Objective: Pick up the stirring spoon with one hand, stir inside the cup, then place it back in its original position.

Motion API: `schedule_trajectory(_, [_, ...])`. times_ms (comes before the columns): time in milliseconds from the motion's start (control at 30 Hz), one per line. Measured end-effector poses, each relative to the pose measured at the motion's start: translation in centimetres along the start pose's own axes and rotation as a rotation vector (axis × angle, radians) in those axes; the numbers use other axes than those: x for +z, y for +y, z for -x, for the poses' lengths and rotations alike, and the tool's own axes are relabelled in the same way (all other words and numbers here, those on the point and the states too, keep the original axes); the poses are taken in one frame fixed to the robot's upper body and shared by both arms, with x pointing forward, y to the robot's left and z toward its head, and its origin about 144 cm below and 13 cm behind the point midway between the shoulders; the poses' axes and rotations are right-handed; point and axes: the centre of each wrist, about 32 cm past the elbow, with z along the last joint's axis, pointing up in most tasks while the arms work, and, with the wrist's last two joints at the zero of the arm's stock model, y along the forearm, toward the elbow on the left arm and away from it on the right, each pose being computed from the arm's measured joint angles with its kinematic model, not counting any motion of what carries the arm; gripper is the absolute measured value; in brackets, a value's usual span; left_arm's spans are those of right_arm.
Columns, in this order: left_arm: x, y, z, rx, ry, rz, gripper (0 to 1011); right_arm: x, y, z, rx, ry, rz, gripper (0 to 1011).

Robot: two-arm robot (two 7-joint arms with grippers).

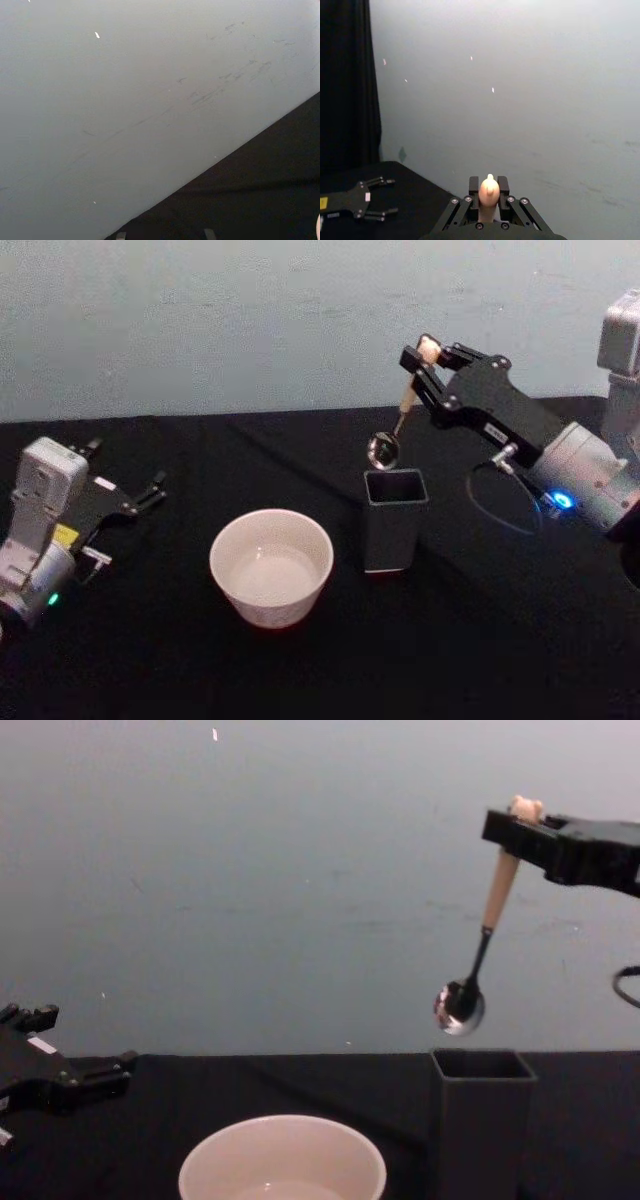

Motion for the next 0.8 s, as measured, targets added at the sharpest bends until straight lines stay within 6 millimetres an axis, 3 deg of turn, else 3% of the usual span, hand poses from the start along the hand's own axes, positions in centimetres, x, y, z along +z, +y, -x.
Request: schedule_trajectory(800, [0.0, 0.0, 0.0, 0.000, 0.000, 0.000, 1001, -3.7, 3.9, 2.4, 0.280, 0.021, -0.007, 214])
